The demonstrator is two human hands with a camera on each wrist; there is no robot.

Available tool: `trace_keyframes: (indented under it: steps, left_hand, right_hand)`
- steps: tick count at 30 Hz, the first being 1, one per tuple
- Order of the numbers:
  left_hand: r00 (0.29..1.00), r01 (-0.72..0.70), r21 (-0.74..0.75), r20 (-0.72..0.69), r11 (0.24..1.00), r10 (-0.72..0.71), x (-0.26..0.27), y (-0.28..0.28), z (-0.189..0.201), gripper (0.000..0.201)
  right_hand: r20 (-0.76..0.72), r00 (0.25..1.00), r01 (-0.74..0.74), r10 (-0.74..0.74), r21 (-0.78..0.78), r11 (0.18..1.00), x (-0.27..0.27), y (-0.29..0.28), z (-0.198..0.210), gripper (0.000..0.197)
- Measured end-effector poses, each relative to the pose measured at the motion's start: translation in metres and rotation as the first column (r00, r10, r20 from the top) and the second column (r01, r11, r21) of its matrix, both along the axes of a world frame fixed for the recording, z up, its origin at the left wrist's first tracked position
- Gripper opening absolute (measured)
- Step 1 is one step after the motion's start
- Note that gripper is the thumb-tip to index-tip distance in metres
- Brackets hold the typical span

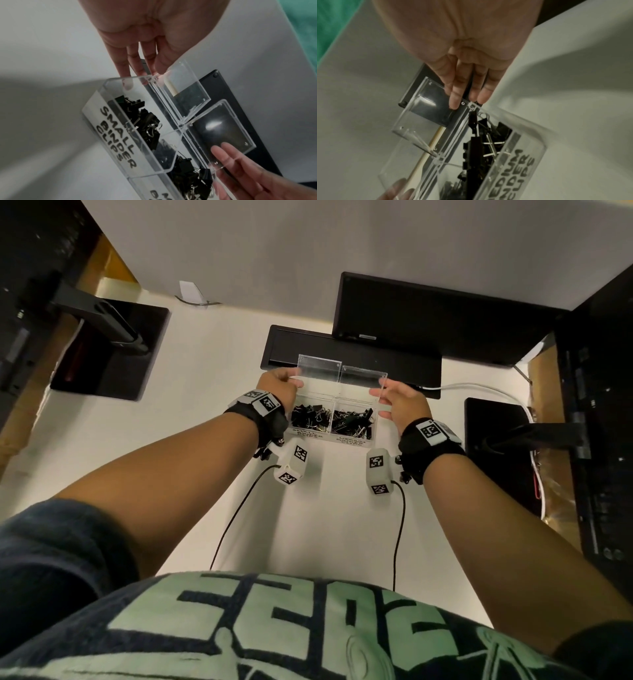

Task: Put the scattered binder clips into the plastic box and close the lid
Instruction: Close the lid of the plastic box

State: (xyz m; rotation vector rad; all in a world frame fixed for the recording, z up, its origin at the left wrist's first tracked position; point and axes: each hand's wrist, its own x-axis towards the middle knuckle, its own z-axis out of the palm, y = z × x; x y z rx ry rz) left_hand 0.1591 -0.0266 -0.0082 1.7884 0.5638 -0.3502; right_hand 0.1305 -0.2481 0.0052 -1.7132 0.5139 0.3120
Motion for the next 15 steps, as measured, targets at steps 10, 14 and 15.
trace_keyframes:
  steps: [10,14,15]
  left_hand:
    - [0.996,0.081,0.001,0.027,0.997,-0.081,-0.041,0.015,-0.018,0.029]
    - [0.987,0.108,0.086,0.11,0.99,-0.117,-0.048,0.01,-0.02,0.024]
    - [0.983,0.111,0.103,0.134,0.988,-0.124,-0.047,0.009,-0.02,0.023]
  right_hand:
    - [0.08,0.982,-0.152,0.173,-0.215,0.965,-0.051,-0.002,-0.032,0.025]
    - [0.123,0.976,-0.14,0.177,-0.265,0.954,-0.062,0.004,-0.033,0.027]
    - [0.13,0.979,-0.12,0.158,-0.263,0.957,-0.061,0.005,-0.033,0.027]
